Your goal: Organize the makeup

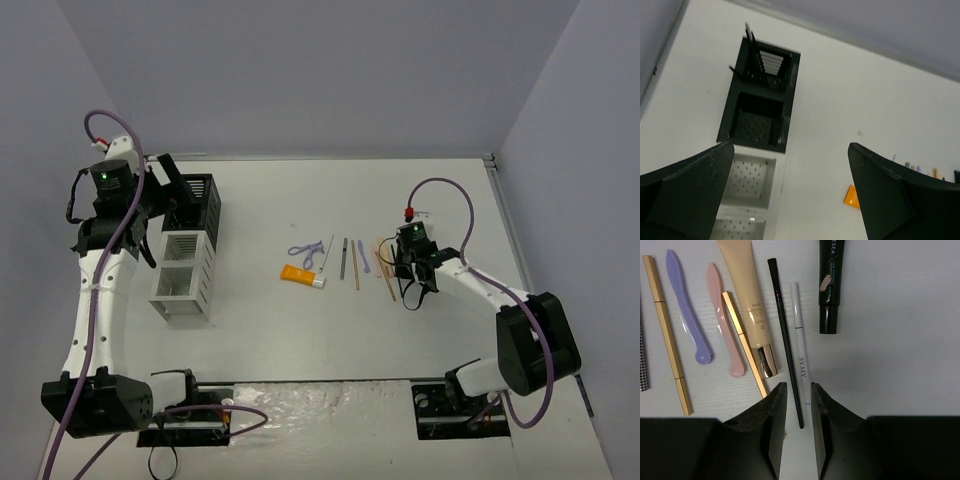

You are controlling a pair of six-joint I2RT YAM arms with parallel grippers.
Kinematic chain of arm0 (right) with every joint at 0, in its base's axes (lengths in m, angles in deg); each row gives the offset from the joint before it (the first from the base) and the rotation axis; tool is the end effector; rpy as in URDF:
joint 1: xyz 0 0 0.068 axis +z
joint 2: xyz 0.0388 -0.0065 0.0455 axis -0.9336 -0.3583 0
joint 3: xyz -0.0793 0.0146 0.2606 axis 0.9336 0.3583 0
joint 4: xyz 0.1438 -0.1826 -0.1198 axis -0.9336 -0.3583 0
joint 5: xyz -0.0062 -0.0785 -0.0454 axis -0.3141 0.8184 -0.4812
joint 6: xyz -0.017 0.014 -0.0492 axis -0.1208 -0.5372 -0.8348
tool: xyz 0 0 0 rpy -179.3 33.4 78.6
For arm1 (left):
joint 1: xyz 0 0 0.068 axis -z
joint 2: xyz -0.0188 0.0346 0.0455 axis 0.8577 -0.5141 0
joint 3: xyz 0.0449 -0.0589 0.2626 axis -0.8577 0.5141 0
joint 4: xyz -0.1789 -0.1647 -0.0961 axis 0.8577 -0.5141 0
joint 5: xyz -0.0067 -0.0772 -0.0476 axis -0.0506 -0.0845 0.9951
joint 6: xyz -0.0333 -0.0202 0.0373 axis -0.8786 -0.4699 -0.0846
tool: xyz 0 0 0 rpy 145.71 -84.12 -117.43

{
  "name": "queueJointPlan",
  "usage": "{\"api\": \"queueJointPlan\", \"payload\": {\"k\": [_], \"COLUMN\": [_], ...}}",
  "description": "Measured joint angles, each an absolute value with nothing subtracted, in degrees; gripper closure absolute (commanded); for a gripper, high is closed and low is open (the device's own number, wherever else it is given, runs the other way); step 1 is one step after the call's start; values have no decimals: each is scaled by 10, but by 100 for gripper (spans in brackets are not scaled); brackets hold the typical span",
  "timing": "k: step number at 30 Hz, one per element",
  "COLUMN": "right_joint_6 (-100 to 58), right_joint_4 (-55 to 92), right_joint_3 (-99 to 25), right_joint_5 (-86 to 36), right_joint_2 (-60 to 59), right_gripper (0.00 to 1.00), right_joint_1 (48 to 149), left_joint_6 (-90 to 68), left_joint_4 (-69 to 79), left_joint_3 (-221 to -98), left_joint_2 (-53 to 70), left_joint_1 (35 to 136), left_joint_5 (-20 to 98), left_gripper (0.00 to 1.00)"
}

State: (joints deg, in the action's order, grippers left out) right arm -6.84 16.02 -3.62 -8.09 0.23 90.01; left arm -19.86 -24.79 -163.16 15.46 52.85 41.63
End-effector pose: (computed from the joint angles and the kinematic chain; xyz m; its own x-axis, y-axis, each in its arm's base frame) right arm 0.2713 0.0978 0.1972 -0.6604 0.1278 -0.7400 0.0032 0.9859 0.1674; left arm 0.2603 0.0215 0.4115 -0.3506 -0.3806 -0.8557 -0.0563 0.9206 -0.3864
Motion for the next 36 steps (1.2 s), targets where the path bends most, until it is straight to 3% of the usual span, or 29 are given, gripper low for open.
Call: {"api": "queueJointPlan", "payload": {"k": [6,36], "right_joint_6": [-78,-116], "right_joint_4": [159,170], "right_joint_3": [-54,-117], "right_joint_5": [-84,-112], "right_joint_2": [-40,-152], "right_gripper": [81,84], "right_joint_1": [899,885], "left_joint_6": [-193,-193], "left_joint_4": [-274,-275], "left_joint_3": [-1572,-1572], "left_joint_2": [160,168], "left_joint_1": [529,529], "left_joint_5": [438,462], "left_gripper": [3,3]}}
